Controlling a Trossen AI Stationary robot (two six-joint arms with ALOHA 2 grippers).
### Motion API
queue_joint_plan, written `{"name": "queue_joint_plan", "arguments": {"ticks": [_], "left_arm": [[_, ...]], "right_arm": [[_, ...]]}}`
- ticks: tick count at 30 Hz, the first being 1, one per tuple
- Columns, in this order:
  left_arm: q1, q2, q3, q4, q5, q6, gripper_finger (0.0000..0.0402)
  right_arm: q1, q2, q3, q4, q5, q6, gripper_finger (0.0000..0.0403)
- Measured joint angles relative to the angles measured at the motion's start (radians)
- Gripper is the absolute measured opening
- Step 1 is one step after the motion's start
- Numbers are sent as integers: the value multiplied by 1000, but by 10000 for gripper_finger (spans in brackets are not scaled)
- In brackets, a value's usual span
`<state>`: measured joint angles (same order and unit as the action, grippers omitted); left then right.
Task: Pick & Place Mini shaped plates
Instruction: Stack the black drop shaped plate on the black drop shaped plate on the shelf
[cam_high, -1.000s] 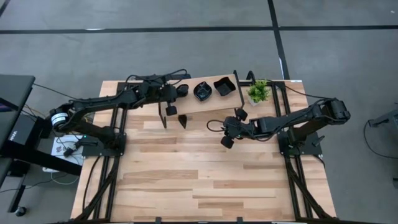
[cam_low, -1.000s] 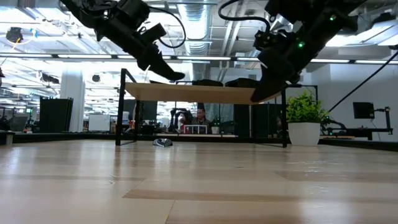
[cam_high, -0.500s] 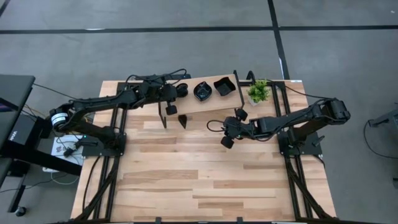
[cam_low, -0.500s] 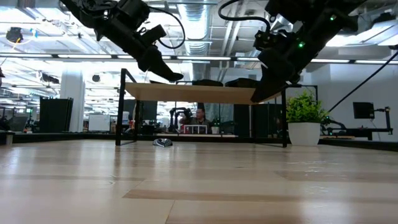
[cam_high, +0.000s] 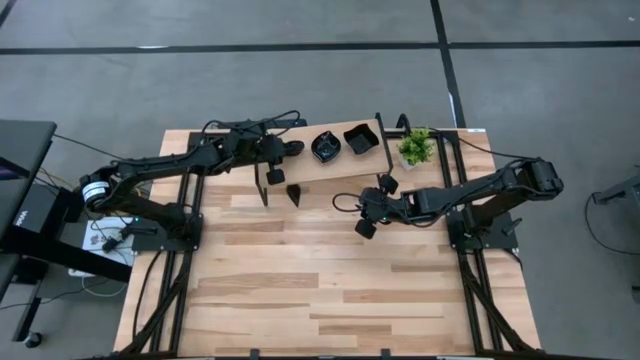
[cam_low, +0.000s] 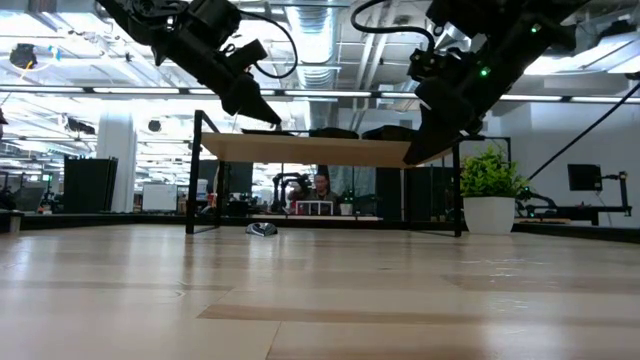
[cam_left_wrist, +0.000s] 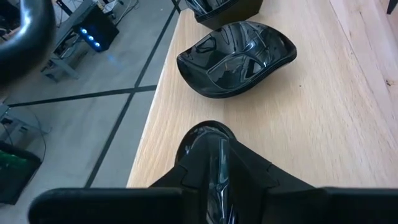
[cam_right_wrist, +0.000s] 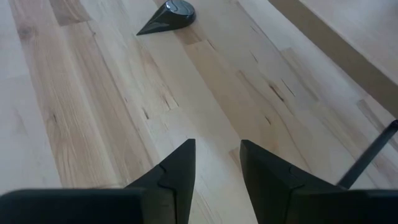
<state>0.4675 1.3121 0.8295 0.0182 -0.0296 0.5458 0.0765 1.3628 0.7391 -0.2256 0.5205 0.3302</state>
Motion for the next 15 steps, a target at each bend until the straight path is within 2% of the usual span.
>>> {"name": "queue_joint_plan", "arguments": {"ticks": [5,10,15], "left_arm": [[0,0,0,0,-2,0,64],[-10,0,0,0,-75,0,65],[-64,-7,0,26,-75,-36,65]], "right_arm": [[0,0,0,0,0,0,122],[2,0,0,0,0,1,122],[2,0,0,1,-3,19,122]]}}
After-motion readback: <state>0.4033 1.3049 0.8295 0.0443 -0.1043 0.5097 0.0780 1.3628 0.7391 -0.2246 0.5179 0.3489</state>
